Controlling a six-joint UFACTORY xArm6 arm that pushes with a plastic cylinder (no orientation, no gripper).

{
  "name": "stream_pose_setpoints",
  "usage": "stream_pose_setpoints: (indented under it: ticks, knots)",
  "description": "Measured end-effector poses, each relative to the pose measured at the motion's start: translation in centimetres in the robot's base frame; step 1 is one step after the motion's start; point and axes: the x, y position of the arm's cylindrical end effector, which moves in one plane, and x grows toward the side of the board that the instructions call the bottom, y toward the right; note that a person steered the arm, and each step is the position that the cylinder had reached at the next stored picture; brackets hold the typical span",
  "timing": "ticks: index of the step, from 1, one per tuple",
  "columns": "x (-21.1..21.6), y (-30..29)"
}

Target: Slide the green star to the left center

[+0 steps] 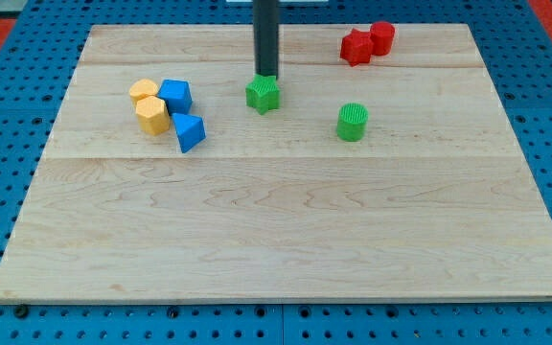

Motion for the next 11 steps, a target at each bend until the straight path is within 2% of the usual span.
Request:
stream_pose_setpoints:
  ticks: [1,2,3,4,5,6,7,8,9,10,11]
  knots:
    - [0.0,2.2]
    - [0.0,2.1]
    - [0.8,6.7]
    - [3.4,6.0]
    - [3.8,2.8]
    - [3.8,4.1]
    - [6.8,5.5]
    - [6.6,3.2]
    - [3.6,1.3]
    - [-0.8,0.7]
    - [-1.1,2.0]
